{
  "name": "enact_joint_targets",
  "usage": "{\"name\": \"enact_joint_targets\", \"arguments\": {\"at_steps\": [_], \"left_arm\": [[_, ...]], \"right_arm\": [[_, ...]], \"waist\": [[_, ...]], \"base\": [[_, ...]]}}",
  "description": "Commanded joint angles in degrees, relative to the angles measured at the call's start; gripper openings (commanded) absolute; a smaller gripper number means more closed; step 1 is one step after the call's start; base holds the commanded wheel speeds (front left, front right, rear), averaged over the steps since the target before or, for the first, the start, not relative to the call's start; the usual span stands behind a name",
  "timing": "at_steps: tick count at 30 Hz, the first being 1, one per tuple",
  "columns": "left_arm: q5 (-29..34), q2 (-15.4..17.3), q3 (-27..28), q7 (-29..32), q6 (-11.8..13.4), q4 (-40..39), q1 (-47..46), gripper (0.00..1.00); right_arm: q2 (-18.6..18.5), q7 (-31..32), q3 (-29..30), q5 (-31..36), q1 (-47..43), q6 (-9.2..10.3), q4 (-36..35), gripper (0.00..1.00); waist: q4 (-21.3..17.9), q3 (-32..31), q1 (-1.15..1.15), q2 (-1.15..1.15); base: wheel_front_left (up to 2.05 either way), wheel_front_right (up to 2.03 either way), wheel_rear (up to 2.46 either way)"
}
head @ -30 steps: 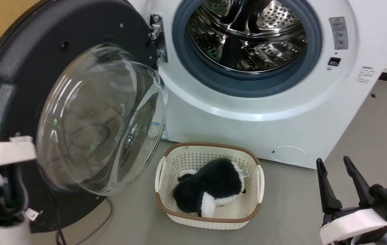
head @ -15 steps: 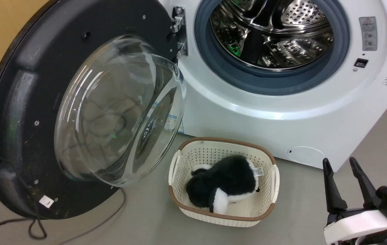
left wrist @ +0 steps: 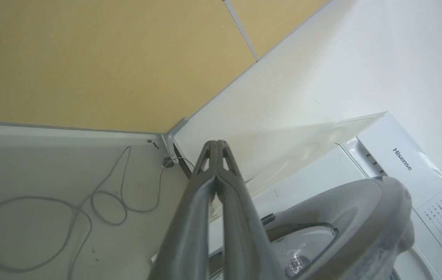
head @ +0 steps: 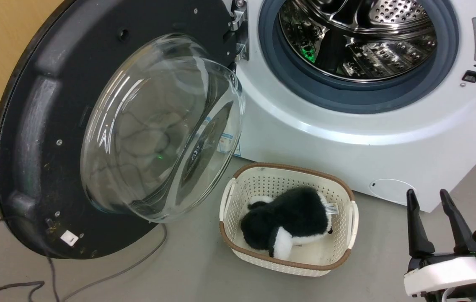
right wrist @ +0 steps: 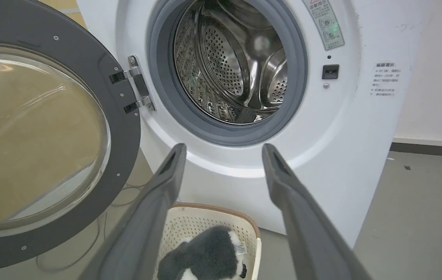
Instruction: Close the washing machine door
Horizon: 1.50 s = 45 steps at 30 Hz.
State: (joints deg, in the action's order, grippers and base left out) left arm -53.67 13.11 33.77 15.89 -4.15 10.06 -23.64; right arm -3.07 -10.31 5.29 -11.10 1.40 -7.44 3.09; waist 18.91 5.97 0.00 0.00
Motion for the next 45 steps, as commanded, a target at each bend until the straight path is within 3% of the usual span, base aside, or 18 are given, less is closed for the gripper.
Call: {"name": "enact_joint_targets", "arguments": {"at_steps": [1,6,20,31,37,45], "left_arm": [[-1.8,-0.2,0.1,1.6,-0.6,0.7,0.7,0.00],[-6.7,-0.7,-1.1,7.1,-1.5,0.6,2.7,0.00],[-20.5,-3.6,-7.5,20.0,-2.4,-9.8,12.0,0.00],[-28.4,-7.2,-21.1,28.4,-3.1,-19.4,18.5,0.00],[-29.9,-9.1,-30.6,27.6,-3.3,-20.5,18.8,0.00],[-27.2,-9.8,-41.8,20.4,-3.3,-20.1,17.3,0.00]], "right_arm": [[0.1,-0.6,0.3,-0.5,0.9,-0.03,-0.2,1.00],[0.1,-1.2,0.3,-0.9,1.3,-0.03,-0.3,1.00],[0.2,-2.9,1.6,-2.6,1.9,-0.04,-0.1,1.00],[0.2,-4.2,2.2,-3.9,2.7,-0.04,0.2,1.00],[0.2,-4.7,2.1,-4.6,3.6,-0.05,0.2,1.00],[0.2,-4.7,2.0,-4.7,3.8,-0.05,0.1,1.00]], "waist": [[0.3,0.2,0.00,0.00],[1.0,0.9,0.00,0.00],[3.5,2.1,0.00,0.00],[5.4,2.6,0.00,0.00],[3.7,3.0,0.00,0.00],[-0.8,3.2,0.00,0.00]], "base": [[0.00,0.00,0.00],[0.00,0.00,0.00],[0.00,0.00,0.00],[0.00,0.00,0.00],[0.00,0.00,0.00],[0.00,0.00,0.00]]}}
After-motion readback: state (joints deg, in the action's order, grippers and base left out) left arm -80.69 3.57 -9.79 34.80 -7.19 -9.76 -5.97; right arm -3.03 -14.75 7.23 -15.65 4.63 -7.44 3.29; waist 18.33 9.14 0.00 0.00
